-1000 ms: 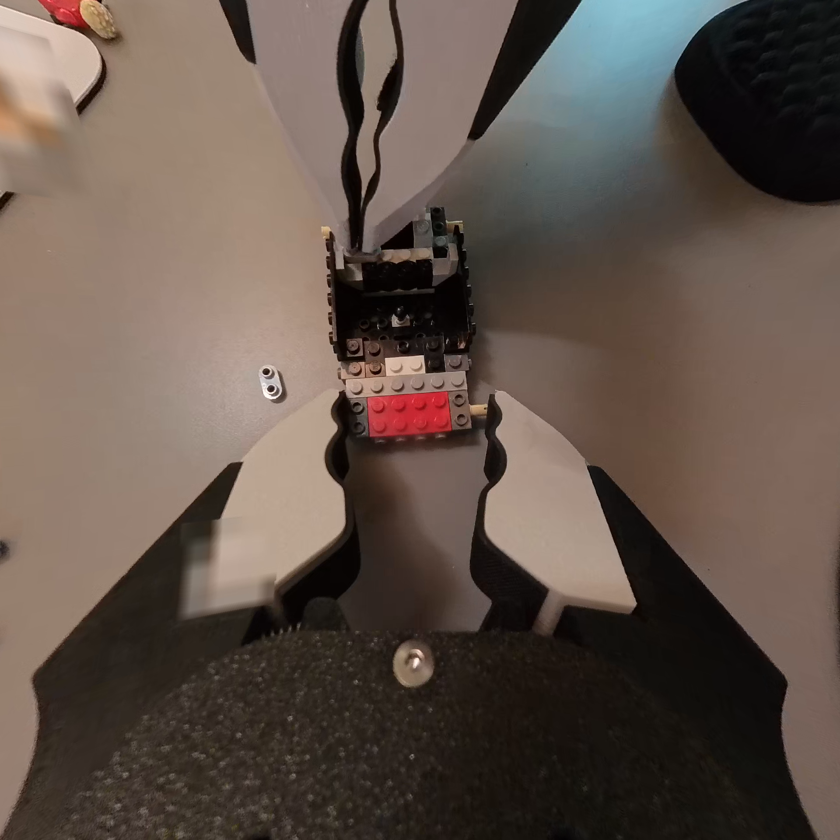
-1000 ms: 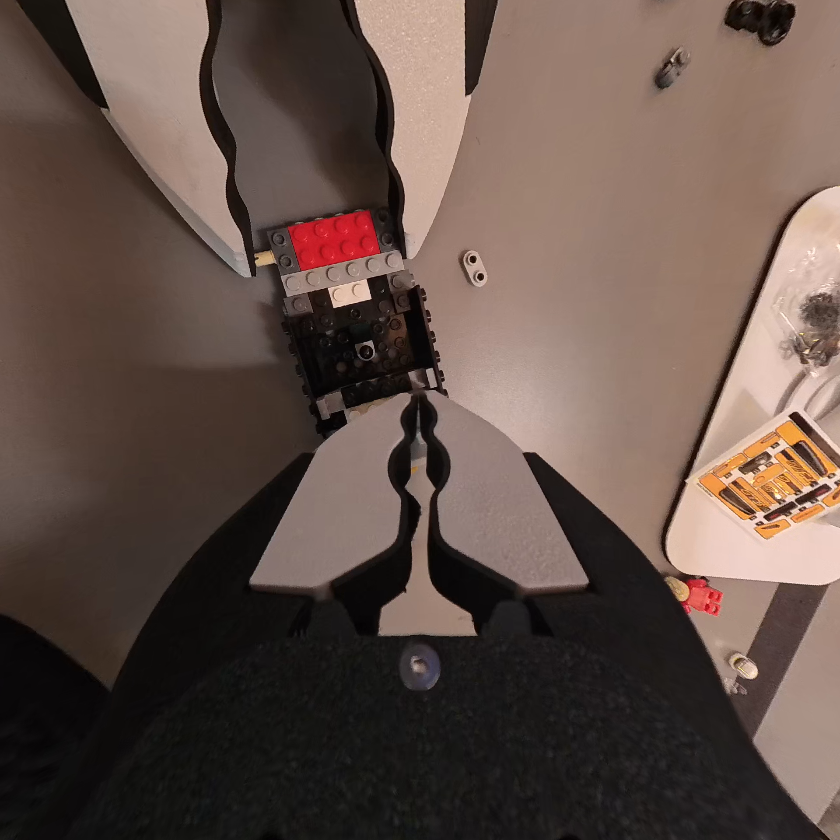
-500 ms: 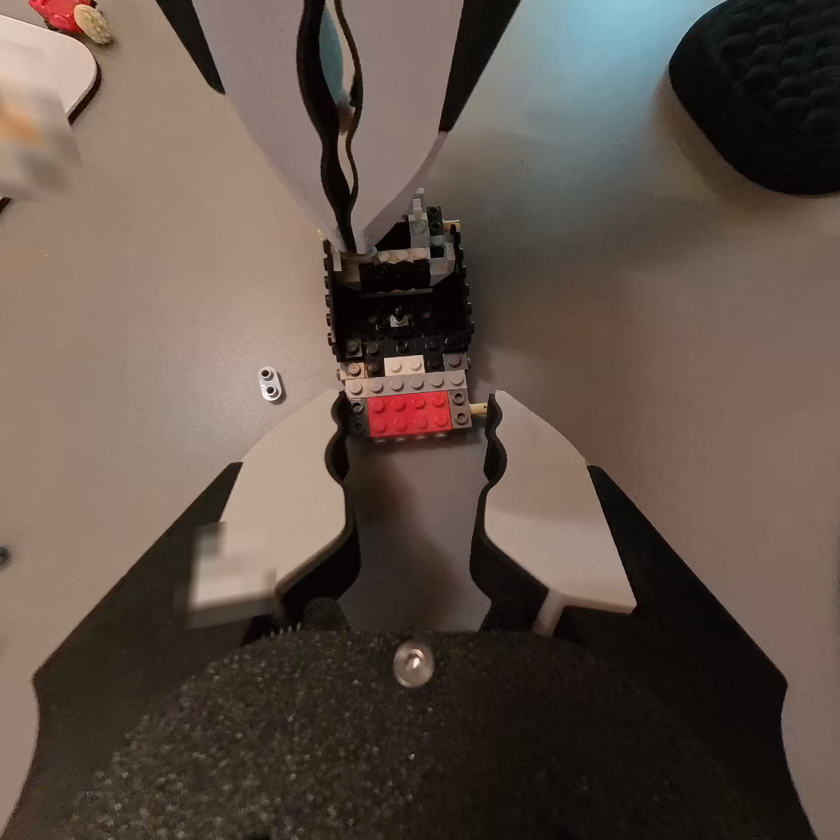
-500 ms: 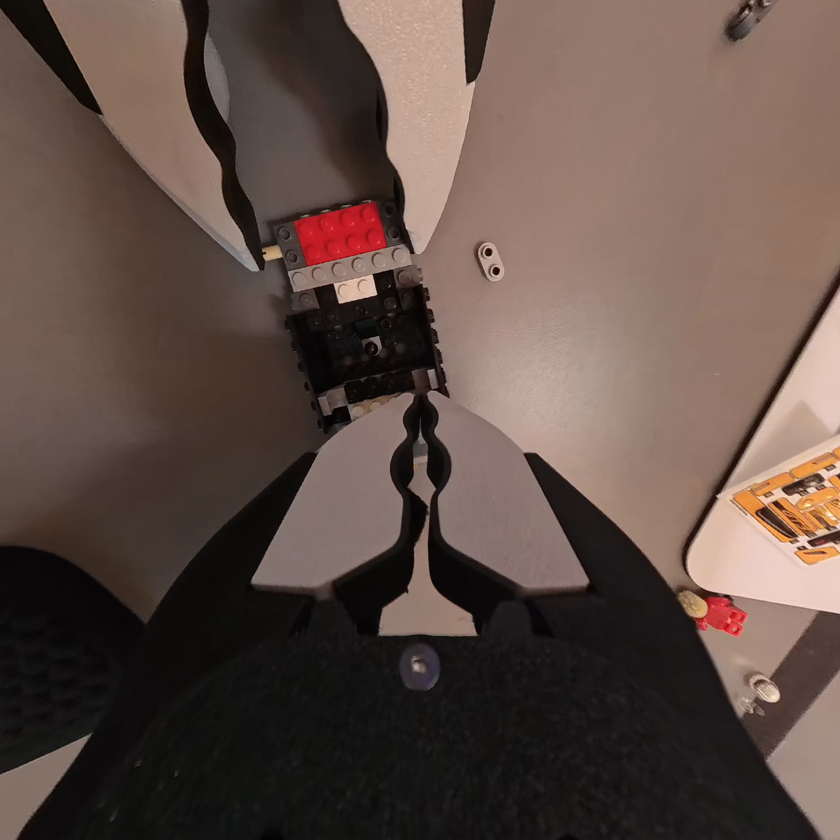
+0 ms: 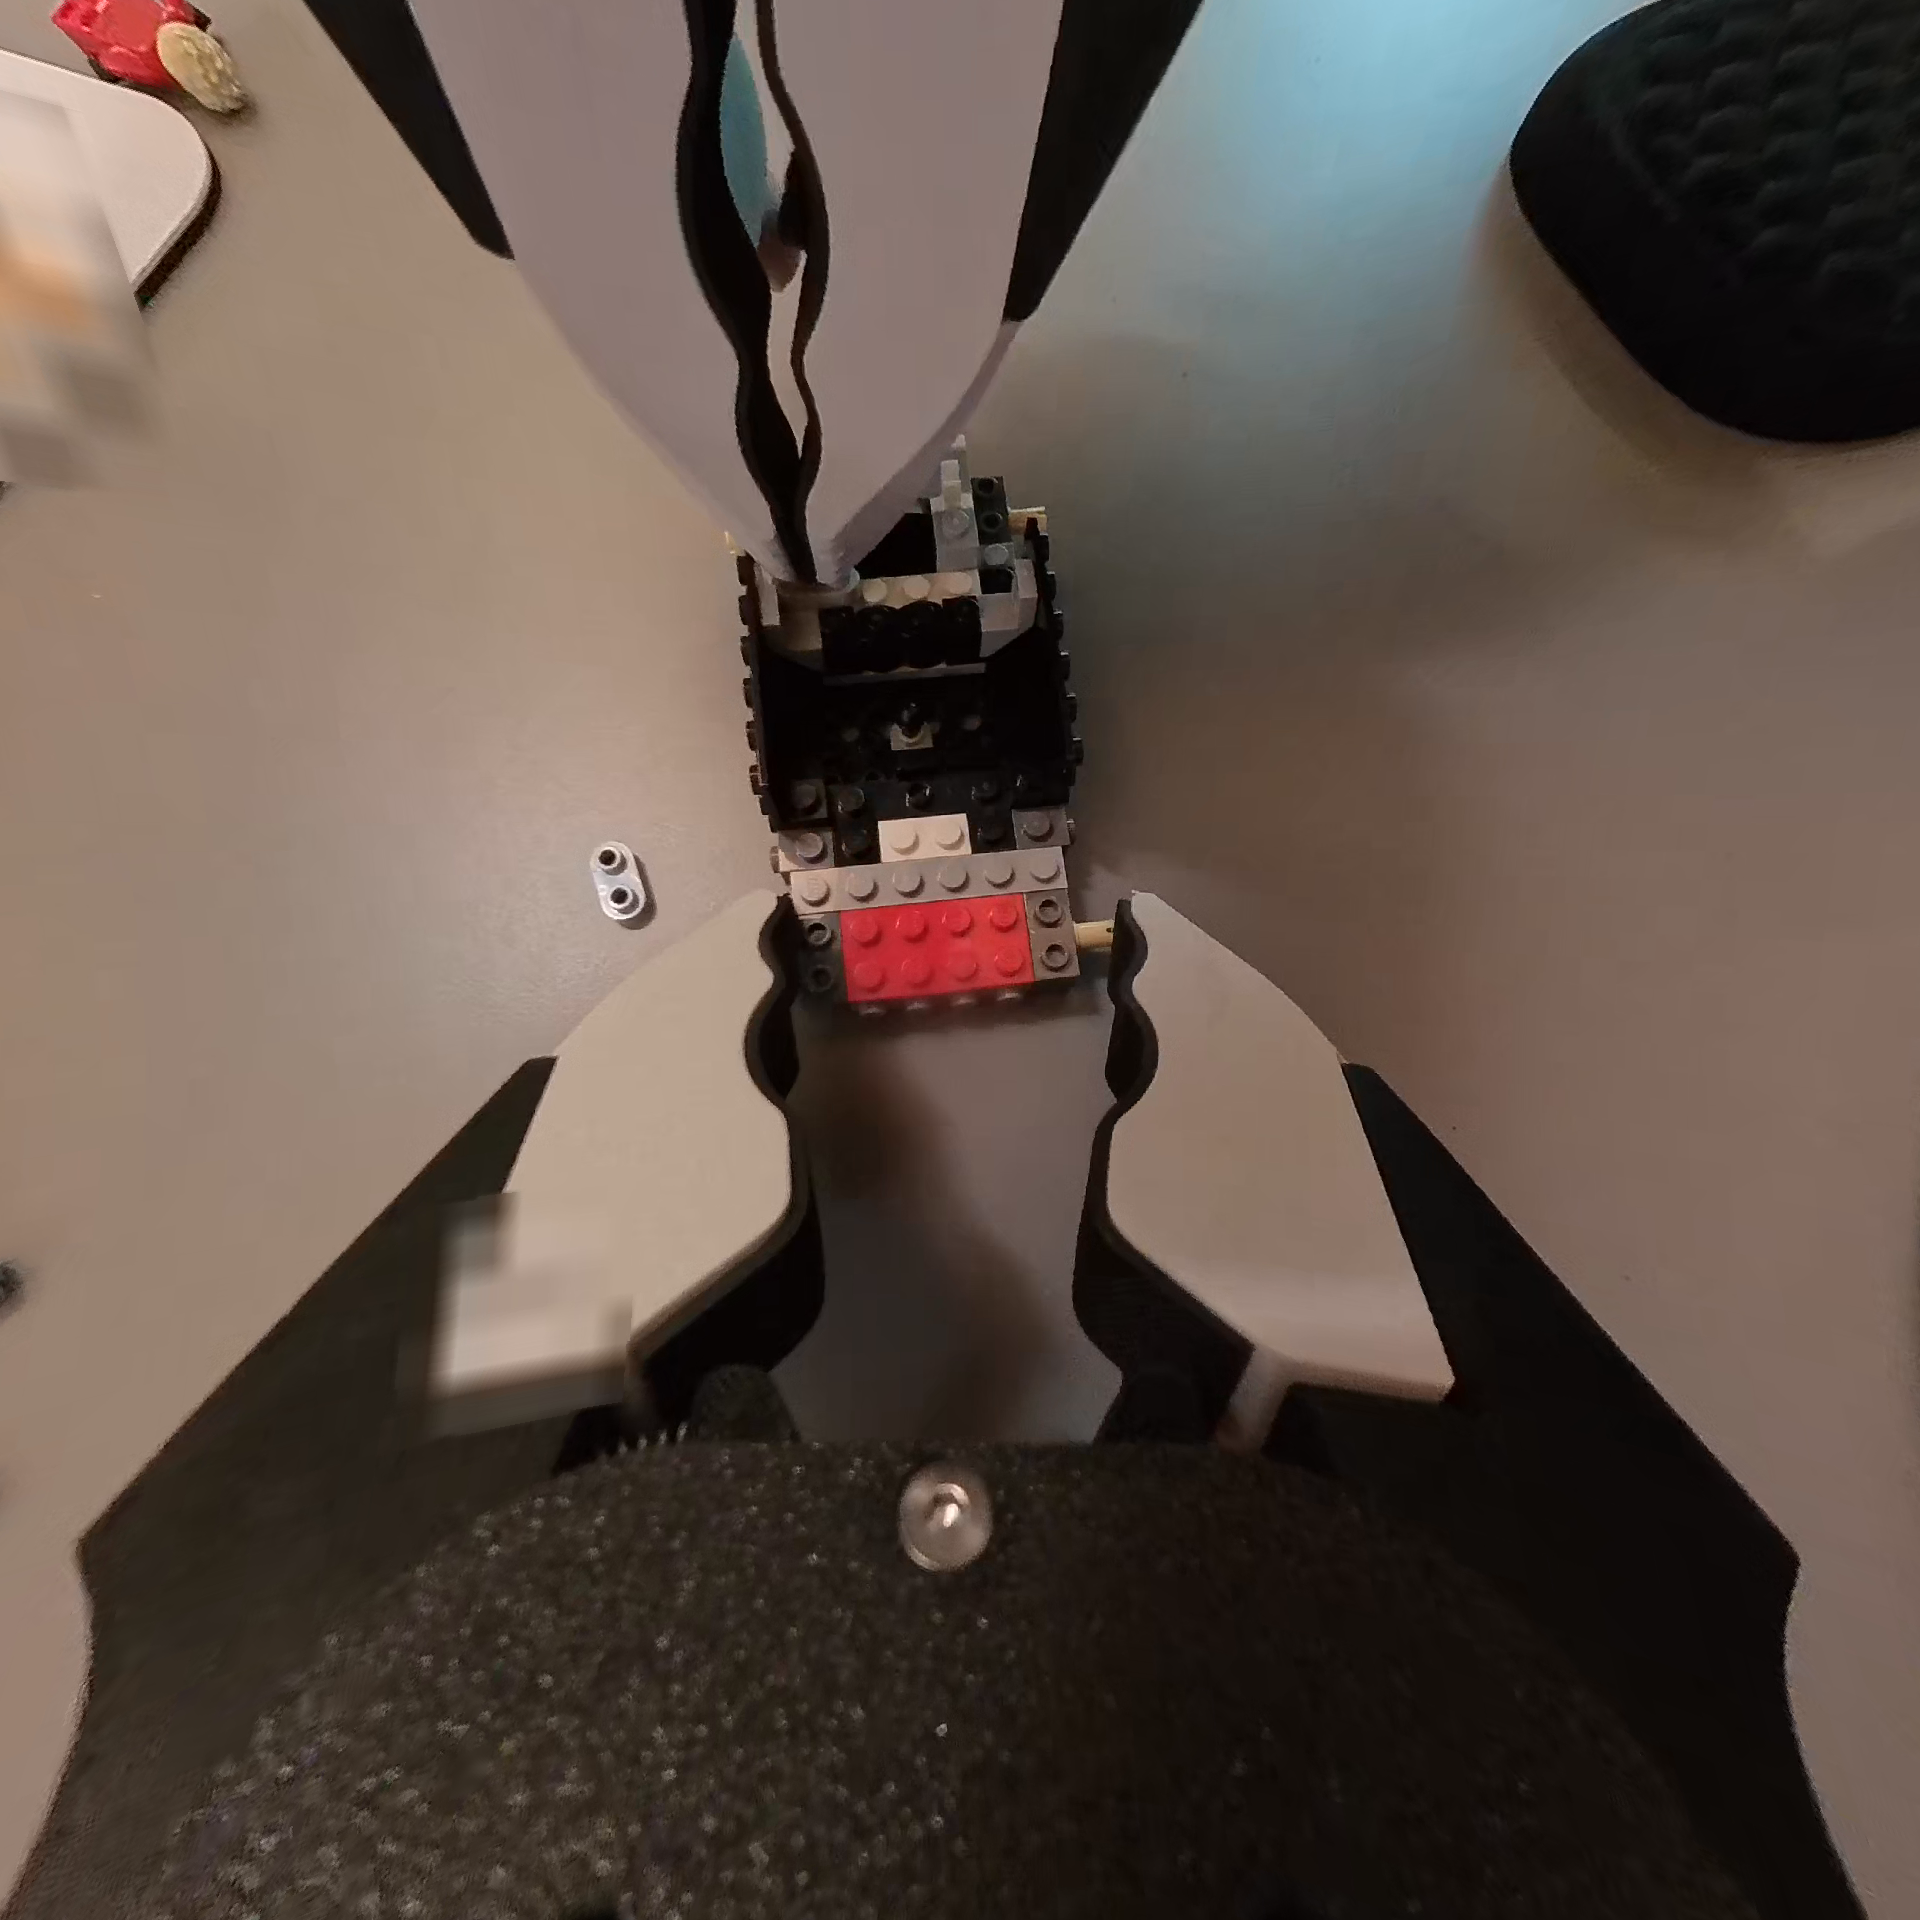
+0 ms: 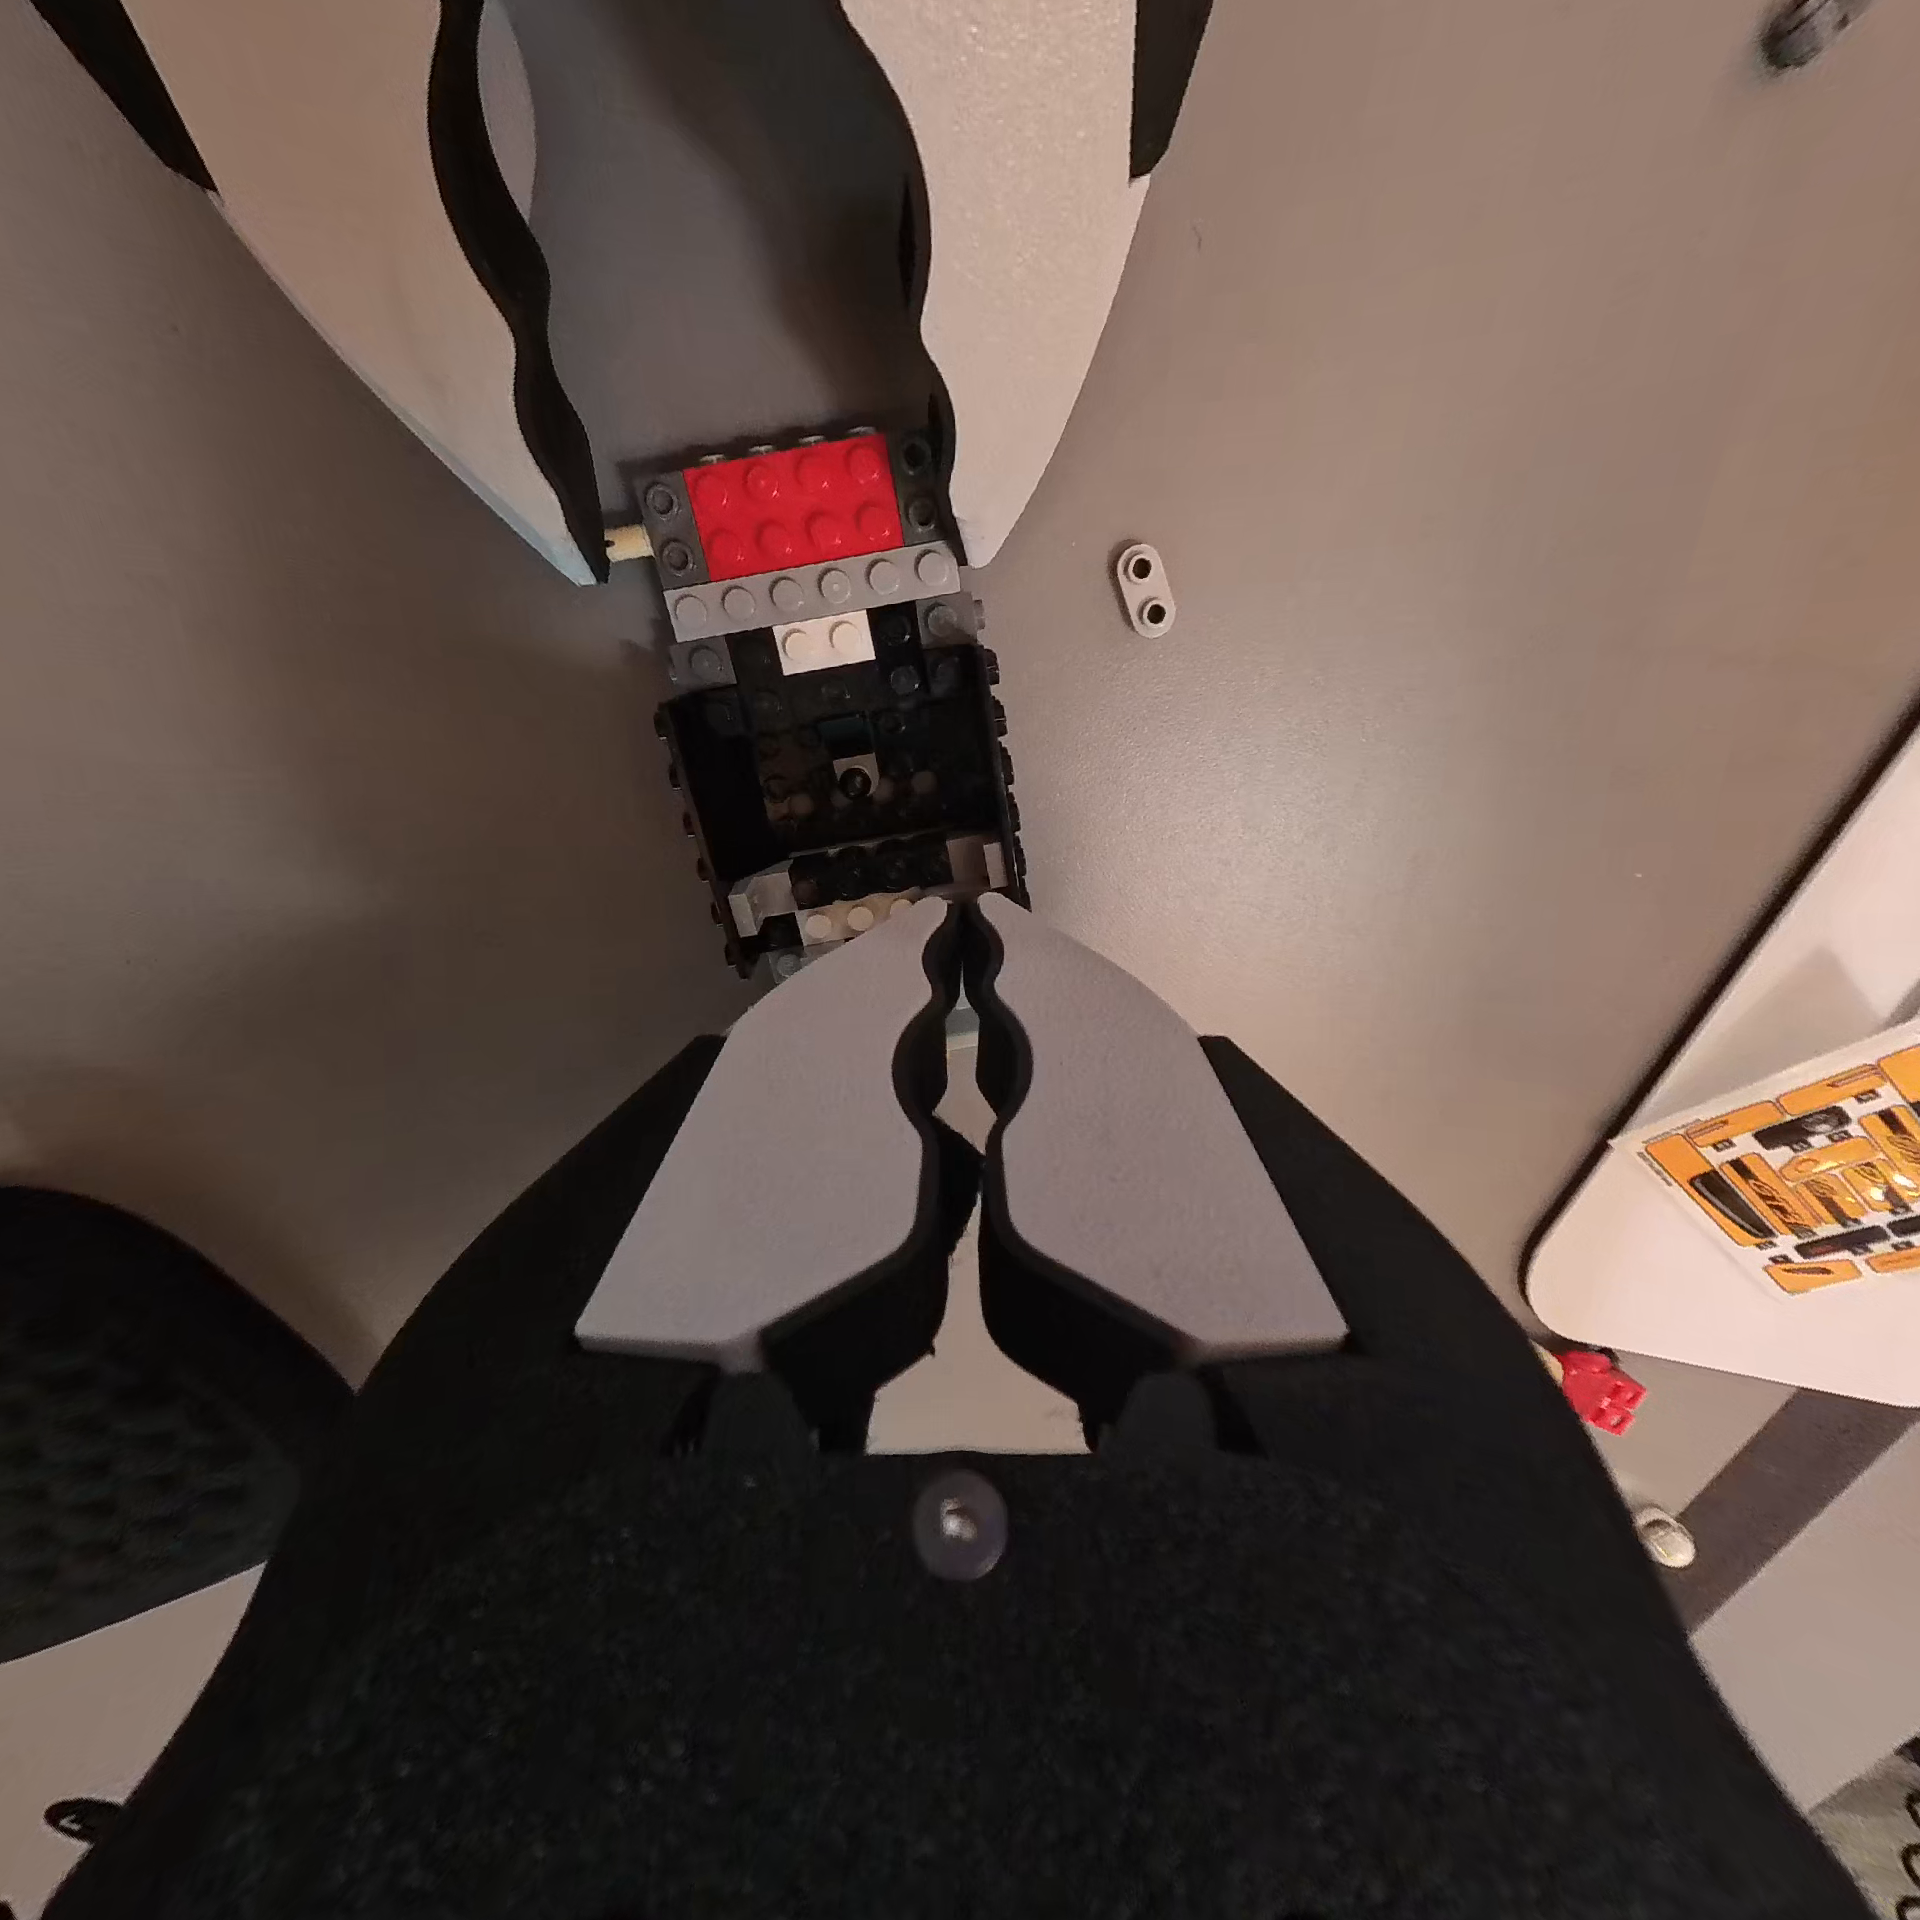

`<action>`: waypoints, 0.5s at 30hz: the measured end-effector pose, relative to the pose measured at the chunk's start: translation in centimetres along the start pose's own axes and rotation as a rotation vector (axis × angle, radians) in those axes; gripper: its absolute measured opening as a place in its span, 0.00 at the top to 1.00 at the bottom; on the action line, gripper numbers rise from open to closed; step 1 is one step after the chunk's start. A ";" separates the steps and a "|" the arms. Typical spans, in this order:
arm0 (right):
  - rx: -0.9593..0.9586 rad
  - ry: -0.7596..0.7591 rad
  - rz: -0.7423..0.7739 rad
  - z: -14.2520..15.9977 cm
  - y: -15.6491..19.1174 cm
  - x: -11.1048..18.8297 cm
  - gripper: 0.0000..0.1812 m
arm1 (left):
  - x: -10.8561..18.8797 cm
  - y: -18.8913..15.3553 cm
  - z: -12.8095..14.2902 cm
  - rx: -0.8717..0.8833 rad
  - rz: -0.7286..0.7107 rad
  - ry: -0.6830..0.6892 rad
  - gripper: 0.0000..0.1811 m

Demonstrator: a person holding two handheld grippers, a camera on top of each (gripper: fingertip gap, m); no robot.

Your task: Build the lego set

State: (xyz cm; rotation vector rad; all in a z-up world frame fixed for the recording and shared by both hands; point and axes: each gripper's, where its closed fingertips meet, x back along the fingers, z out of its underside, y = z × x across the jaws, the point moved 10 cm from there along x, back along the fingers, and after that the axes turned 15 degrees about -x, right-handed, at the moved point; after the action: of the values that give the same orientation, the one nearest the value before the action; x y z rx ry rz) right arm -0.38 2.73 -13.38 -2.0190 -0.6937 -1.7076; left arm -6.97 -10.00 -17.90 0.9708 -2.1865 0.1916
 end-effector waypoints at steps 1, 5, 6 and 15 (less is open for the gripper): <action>0.007 -0.002 0.008 0.0 0.1 0.0 1.00 | 0.0 0.0 0.0 0.004 0.002 -0.002 0.69; -0.018 -0.079 0.005 0.8 0.1 0.1 1.00 | 0.1 0.2 0.1 0.033 0.013 -0.012 0.68; -0.036 -0.093 -0.014 1.0 0.1 0.2 1.00 | 0.1 0.3 0.1 0.039 0.015 -0.015 0.68; -0.048 -0.178 0.007 1.6 0.4 0.7 0.94 | 0.1 0.2 0.1 0.042 0.013 -0.014 0.68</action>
State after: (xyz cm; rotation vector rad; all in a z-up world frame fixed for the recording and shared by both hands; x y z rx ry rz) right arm 1.25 3.47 -12.97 -2.2239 -0.7080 -1.5679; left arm -7.22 -9.92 -17.89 0.9840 -2.2097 0.2385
